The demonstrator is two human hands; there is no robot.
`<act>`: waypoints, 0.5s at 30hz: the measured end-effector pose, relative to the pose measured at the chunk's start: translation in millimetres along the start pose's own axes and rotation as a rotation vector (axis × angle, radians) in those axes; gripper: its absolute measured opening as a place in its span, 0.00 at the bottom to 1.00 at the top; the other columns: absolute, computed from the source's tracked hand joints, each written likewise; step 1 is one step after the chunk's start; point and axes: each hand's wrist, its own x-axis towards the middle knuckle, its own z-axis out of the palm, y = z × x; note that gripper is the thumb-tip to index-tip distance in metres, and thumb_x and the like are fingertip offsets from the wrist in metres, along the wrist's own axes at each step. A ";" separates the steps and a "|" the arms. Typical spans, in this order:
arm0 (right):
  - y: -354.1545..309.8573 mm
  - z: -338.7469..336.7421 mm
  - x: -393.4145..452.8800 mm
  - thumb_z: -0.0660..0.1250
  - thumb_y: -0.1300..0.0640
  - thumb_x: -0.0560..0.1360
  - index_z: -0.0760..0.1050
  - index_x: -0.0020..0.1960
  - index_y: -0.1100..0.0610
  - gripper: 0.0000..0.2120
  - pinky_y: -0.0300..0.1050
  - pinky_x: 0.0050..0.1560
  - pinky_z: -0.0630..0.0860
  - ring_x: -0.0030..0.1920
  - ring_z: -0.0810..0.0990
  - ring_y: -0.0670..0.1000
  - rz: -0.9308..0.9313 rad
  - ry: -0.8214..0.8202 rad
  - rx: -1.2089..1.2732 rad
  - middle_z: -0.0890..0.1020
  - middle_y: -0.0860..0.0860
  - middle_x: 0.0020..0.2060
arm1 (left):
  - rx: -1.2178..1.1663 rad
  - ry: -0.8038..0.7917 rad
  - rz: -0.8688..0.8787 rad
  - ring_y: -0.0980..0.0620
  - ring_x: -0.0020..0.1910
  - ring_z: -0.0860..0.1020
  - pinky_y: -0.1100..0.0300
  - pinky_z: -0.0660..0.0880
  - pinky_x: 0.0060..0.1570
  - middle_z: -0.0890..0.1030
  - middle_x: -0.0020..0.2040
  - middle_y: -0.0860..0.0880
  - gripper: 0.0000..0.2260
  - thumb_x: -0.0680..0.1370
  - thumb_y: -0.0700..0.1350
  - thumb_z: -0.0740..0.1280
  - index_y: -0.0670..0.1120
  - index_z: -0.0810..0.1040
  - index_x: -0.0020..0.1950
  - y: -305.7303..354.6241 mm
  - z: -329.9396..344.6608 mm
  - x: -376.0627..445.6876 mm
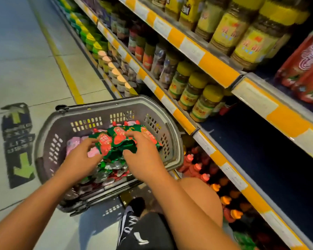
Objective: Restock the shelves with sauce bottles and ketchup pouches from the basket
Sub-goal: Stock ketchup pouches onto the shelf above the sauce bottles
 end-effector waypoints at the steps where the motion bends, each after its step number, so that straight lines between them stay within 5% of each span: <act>1: 0.5 7.4 5.9 0.68 0.56 0.78 0.72 0.69 0.48 0.21 0.51 0.66 0.73 0.66 0.73 0.51 0.020 -0.027 0.003 0.73 0.47 0.68 | 0.001 -0.001 -0.026 0.50 0.61 0.77 0.53 0.73 0.60 0.80 0.66 0.44 0.23 0.76 0.42 0.74 0.45 0.75 0.71 -6.6 0.7 3.8; 7: 15.3 34.3 41.2 0.69 0.52 0.79 0.74 0.60 0.46 0.10 0.45 0.52 0.72 0.53 0.77 0.49 0.164 -0.075 0.093 0.76 0.46 0.63 | -0.079 -0.019 -0.161 0.49 0.55 0.80 0.47 0.80 0.55 0.79 0.59 0.48 0.18 0.77 0.46 0.75 0.53 0.75 0.64 -26.2 18.6 27.4; 11: 34.9 37.3 67.2 0.68 0.50 0.80 0.74 0.64 0.50 0.14 0.46 0.43 0.74 0.43 0.79 0.48 0.274 -0.013 0.096 0.79 0.50 0.61 | -0.144 -0.006 -0.265 0.50 0.45 0.81 0.50 0.80 0.45 0.80 0.50 0.50 0.16 0.77 0.47 0.74 0.52 0.75 0.62 -29.4 35.7 45.4; 15: 52.1 44.0 85.9 0.68 0.47 0.81 0.72 0.71 0.54 0.22 0.52 0.56 0.77 0.57 0.79 0.55 0.350 0.019 0.062 0.75 0.52 0.67 | -0.385 0.054 -0.436 0.42 0.48 0.83 0.40 0.82 0.53 0.81 0.49 0.46 0.18 0.76 0.50 0.74 0.52 0.73 0.63 -34.2 49.8 57.4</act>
